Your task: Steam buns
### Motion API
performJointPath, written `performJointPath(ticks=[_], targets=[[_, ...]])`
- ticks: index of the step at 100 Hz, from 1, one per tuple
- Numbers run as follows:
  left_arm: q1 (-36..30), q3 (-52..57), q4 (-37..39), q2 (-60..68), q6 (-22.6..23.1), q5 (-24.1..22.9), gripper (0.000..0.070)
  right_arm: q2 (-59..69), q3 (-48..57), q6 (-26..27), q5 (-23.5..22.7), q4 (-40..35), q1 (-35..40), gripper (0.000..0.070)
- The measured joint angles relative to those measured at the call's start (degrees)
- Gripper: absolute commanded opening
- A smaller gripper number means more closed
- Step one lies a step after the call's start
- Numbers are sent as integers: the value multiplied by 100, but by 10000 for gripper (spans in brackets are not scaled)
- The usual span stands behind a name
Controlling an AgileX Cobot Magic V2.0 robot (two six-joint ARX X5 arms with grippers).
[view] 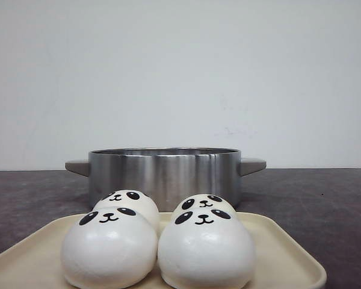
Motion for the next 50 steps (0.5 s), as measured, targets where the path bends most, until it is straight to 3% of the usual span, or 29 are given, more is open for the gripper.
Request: performJointPath(ticks=[39, 50], targets=[[0, 0, 0, 0, -17, 15, 0, 0, -2, 116, -50, 59, 0, 12], [0, 4, 13, 0, -450, 323, 0, 0, -4, 570, -214, 378, 0, 12]])
